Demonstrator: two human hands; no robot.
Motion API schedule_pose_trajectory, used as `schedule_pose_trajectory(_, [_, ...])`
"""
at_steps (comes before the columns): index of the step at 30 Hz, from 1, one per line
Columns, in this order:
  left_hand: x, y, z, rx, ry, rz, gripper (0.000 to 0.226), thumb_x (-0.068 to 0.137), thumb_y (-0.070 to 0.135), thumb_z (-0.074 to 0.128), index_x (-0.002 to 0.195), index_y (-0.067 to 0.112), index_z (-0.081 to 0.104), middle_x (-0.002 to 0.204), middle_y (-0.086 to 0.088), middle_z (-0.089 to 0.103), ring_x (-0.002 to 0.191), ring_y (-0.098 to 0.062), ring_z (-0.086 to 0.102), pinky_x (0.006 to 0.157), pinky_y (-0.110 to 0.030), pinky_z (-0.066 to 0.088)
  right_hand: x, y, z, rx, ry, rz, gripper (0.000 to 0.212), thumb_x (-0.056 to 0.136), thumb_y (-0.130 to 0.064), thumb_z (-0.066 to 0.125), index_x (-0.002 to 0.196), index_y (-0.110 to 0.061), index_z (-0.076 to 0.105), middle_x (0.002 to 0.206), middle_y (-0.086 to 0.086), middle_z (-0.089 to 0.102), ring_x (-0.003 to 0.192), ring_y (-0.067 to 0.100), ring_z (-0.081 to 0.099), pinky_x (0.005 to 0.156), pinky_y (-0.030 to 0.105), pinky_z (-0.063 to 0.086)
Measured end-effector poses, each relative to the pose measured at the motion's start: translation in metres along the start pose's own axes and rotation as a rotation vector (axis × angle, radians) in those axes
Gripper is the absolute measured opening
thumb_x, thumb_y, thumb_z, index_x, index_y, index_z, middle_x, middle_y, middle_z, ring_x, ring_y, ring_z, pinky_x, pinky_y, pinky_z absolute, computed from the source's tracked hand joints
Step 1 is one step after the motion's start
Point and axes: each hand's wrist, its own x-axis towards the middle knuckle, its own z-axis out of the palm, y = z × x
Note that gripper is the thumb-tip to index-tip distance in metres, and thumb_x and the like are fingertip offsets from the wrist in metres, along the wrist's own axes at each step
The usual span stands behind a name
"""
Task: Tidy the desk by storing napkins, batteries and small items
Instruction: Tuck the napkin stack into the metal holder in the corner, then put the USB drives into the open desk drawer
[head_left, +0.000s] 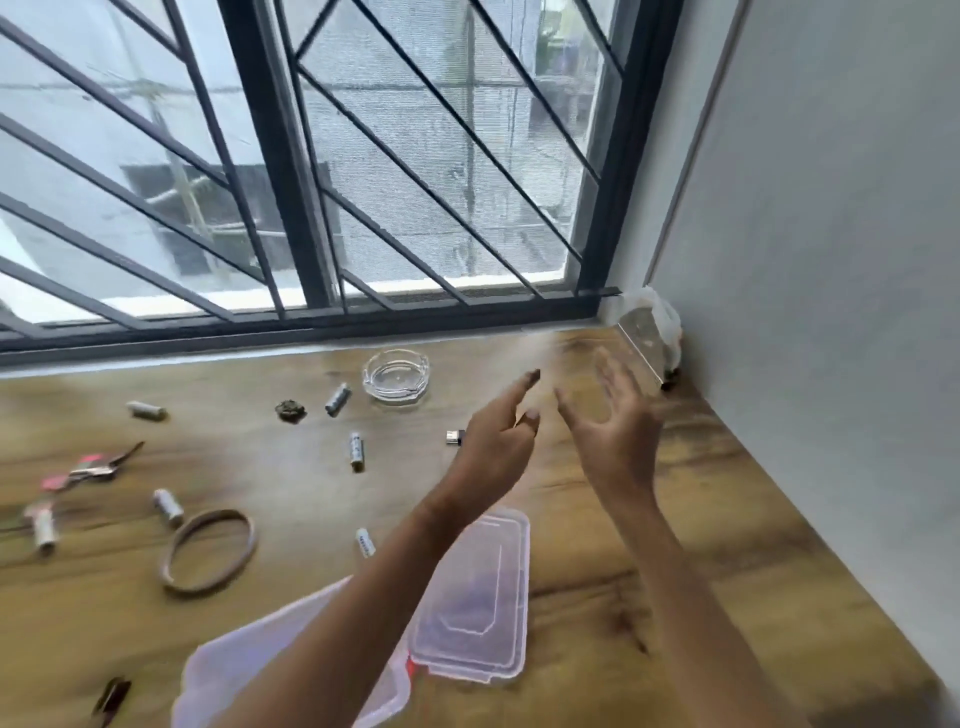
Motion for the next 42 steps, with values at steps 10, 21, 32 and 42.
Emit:
schedule_pose_trajectory(10, [-0.134, -0.019, -0.067, 0.046, 0.249, -0.072, 0.045, 0.095, 0.002, 0.041, 0.138, 0.017, 0.042, 0.137, 0.008, 0.047, 0.122, -0.005, 0.046, 0.106, -0.023, 0.034, -0.113, -0.059, 0.026, 0.154, -0.188, 0.005, 0.046, 0.08, -0.018, 0.071, 0.123, -0.008, 0.055, 0.115, -0.011, 0.058, 0.109, 0.009, 0.056, 0.098, 0.031, 0.044])
schedule_pose_trajectory(21, [-0.217, -0.05, -0.125, -0.008, 0.46, -0.205, 0.042, 0.095, 0.007, 0.044, 0.131, 0.028, 0.048, 0.131, 0.017, 0.049, 0.126, 0.001, 0.04, 0.11, -0.028, 0.032, -0.184, -0.102, 0.045, 0.134, -0.341, -0.02, 0.047, 0.081, -0.021, 0.07, 0.124, -0.009, 0.056, 0.123, 0.005, 0.061, 0.112, 0.014, 0.057, 0.096, 0.026, 0.044])
schedule_pose_trajectory(32, [-0.252, -0.121, -0.192, 0.344, 0.731, -0.463, 0.031, 0.086, 0.012, 0.061, 0.116, 0.009, 0.057, 0.107, -0.005, 0.058, 0.095, -0.019, 0.057, 0.083, -0.029, 0.048, -0.226, -0.134, 0.085, 0.045, -0.398, -0.015, 0.047, 0.083, -0.024, 0.067, 0.127, -0.012, 0.053, 0.126, 0.002, 0.059, 0.117, 0.016, 0.055, 0.097, 0.041, 0.048])
schedule_pose_trajectory(42, [-0.249, -0.155, -0.202, 0.627, 0.538, -0.542, 0.033, 0.085, 0.028, 0.062, 0.112, 0.009, 0.055, 0.114, -0.009, 0.053, 0.104, -0.026, 0.053, 0.085, -0.035, 0.046, -0.253, -0.148, 0.099, 0.023, -0.373, 0.059, 0.042, 0.085, -0.02, 0.064, 0.125, -0.016, 0.054, 0.118, -0.014, 0.05, 0.112, 0.005, 0.051, 0.097, 0.029, 0.043])
